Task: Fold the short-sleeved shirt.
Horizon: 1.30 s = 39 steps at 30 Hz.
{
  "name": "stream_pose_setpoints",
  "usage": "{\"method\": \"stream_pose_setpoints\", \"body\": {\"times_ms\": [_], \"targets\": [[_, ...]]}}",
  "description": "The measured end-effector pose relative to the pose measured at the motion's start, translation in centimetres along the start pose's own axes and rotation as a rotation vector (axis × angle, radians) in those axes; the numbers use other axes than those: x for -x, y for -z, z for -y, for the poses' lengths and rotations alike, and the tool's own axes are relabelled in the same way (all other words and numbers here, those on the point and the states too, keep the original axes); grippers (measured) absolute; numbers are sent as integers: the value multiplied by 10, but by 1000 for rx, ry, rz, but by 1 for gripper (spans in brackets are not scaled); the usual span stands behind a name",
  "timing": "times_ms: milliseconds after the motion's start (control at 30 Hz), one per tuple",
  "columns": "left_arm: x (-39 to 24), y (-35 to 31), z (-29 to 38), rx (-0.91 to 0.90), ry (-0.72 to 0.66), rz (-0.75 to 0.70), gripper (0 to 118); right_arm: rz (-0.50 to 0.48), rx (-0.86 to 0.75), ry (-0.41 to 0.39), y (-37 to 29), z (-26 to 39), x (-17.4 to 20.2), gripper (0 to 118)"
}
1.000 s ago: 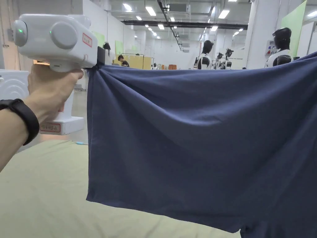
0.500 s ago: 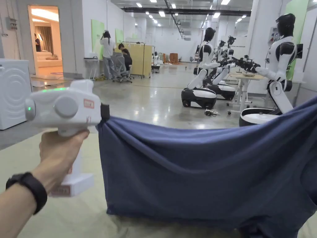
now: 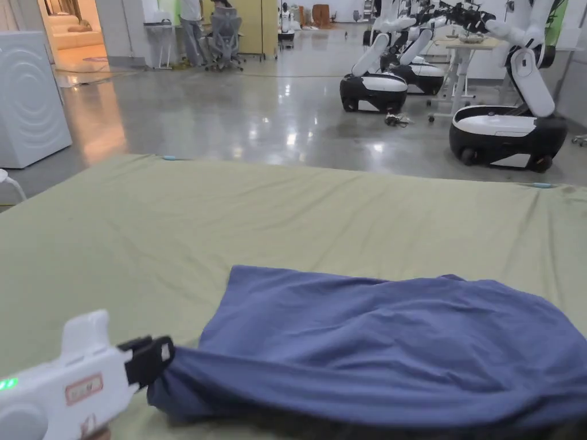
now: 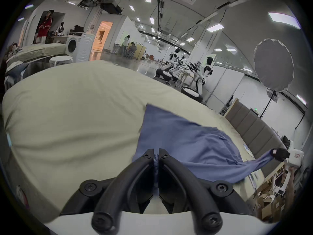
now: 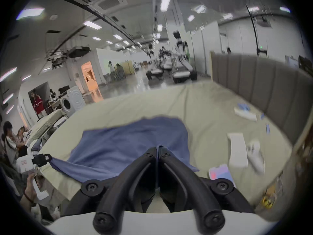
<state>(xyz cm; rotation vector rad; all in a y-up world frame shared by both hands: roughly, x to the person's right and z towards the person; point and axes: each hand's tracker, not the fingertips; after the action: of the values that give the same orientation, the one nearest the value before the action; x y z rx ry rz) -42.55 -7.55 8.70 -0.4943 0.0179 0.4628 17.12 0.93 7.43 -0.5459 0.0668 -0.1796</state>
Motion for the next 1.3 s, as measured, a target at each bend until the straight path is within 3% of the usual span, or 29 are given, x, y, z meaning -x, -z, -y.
{"method": "stream_pose_setpoints", "body": {"times_ms": [133, 233, 300, 333, 367, 400, 433, 467, 567, 600, 800, 1000, 1033, 1133, 1200, 1267, 1300], "targets": [[19, -34, 42, 81, -10, -14, 1, 40, 83, 113, -17, 65, -13, 3], [23, -44, 63, 113, -15, -26, 1, 84, 164, 88, -19, 95, -20, 3], [20, -45, 74, 126, 22, -18, 1, 58, 200, 82, -15, 106, -31, 3], [18, -46, 76, 139, 23, -5, 2, 68, 229, 68, -11, 109, -40, 12], [18, -49, 77, 116, 47, -9, 6, 81, 232, 40, -10, 111, -41, 44], [14, -53, 76, 73, 77, -8, 21, 105, 212, 14, -12, 112, -42, 75], [10, -57, 74, 75, 97, 4, 44, 115, 209, 3, -13, 113, -44, 97], [4, -63, 70, 55, 129, -26, 67, 110, 200, 9, -13, 114, -56, 103], [-16, -91, 55, -72, 202, -25, 68, 67, 96, 4, -28, 101, -62, 100], [-26, -102, 48, -114, 227, -35, 68, 67, 46, -17, -43, 94, -39, 100], [-85, -154, 23, -311, 341, -2, 68, -5, -258, -108, -88, 59, 13, 101], [-133, -172, 36, -364, 431, -37, 68, -79, -339, -156, -107, 50, 50, 100], [-136, -170, 38, -365, 447, -47, 68, -86, -347, -169, -109, 51, 54, 95], [-150, -169, 45, -356, 531, -134, 61, -91, -349, -263, -104, 61, 48, 60], [-152, -170, 45, -362, 526, -107, 38, -70, -328, -267, -101, 65, 52, 29], [-152, -168, 41, -349, 516, -74, 0, -56, -324, -246, -98, 69, 53, 0], [-144, -164, 42, -350, 509, -65, 0, -61, -326, -220, -97, 70, 53, 0]]}}
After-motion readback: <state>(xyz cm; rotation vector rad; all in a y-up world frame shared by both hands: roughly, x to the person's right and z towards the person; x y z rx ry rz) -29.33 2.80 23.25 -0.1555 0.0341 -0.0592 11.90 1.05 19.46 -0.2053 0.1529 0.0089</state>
